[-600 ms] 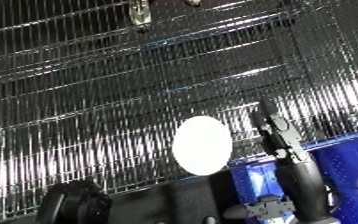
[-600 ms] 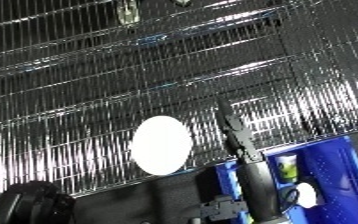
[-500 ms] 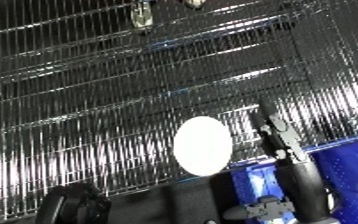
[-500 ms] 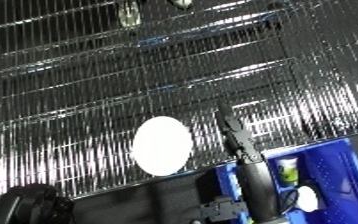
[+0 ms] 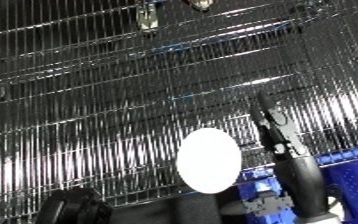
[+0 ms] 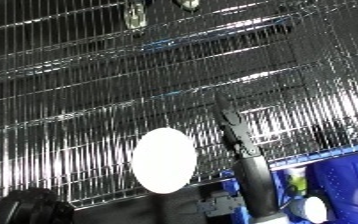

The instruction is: Pick up the object and place it into the box

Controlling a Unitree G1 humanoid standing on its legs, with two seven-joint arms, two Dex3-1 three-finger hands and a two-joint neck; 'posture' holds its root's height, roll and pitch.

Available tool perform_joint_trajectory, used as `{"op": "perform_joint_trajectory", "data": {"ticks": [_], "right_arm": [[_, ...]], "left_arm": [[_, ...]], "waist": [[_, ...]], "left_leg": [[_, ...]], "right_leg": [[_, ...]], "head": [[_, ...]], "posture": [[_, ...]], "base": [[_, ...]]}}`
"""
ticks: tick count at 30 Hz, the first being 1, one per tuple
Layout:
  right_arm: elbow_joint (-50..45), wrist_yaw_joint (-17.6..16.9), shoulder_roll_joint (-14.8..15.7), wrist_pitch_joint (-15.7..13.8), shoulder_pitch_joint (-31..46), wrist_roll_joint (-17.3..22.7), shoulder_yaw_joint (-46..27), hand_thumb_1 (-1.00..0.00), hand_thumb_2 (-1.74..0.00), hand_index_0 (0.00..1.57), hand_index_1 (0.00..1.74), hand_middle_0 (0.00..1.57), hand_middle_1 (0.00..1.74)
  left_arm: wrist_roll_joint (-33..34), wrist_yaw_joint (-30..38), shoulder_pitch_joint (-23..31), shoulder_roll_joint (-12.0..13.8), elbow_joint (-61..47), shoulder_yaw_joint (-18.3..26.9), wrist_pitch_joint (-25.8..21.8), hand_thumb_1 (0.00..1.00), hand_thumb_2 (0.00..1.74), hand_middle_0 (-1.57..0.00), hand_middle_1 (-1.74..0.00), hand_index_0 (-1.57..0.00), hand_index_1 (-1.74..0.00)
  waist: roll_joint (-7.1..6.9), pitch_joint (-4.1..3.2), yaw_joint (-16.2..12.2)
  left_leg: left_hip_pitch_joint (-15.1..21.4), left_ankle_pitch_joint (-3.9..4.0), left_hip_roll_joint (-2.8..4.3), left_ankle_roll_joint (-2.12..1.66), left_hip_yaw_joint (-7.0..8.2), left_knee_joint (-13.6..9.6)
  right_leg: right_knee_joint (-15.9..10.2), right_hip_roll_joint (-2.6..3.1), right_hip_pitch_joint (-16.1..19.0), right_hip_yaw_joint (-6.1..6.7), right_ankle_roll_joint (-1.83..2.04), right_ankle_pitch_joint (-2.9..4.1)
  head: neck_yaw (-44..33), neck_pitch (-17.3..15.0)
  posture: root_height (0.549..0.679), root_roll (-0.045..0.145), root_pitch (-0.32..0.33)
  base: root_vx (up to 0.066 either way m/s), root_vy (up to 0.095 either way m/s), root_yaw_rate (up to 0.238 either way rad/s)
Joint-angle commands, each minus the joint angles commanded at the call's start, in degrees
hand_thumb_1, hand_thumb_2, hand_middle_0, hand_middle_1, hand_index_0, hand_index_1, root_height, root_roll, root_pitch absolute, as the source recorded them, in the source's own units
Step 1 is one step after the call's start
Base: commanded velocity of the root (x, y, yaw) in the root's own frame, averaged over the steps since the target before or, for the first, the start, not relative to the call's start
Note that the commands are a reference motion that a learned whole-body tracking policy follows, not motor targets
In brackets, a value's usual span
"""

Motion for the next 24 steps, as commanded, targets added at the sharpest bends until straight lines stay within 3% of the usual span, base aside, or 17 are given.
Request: {"op": "perform_joint_trajectory", "data": {"ticks": [15, 24], "right_arm": [[11.5, 0.9, 0.2, 0.3, -9.6, 2.1, 4.3, 0.00, 0.00, 0.00, 0.00, 0.00, 0.00], [14.7, 1.4, 1.2, -0.3, -12.5, 3.4, 5.6, -0.45, -0.78, 0.71, 0.78, 0.71, 0.78]], "left_arm": [[-1.5, -0.8, -3.7, -0.1, 2.3, -2.0, -0.7, 1.00, 1.74, -1.57, -1.74, -1.57, -1.74], [-1.8, -1.1, -4.8, -0.7, 3.1, -2.8, -0.9, 1.00, 1.74, -1.57, -1.74, -1.57, -1.74]], "waist": [[1.23, 0.00, 2.2], [1.73, 0.00, 2.8]], "left_leg": [[-1.5, 0.70, -0.76, -0.06, -0.53, -0.9], [-1.4, 1.17, -1.07, -0.10, -0.72, -1.8]], "right_leg": [[0.3, -0.36, -1.8, -0.66, -0.24, 0.09], [-0.1, -0.39, -1.9, -0.82, -0.35, 0.24]], "head": [[5.8, -0.9], [7.3, -1.0]], "posture": [[0.599, 0.035, 0.253], [0.600, 0.037, 0.257]], "base": [[-0.026, -0.001, 0.069], [-0.008, 0.003, 0.045]]}}
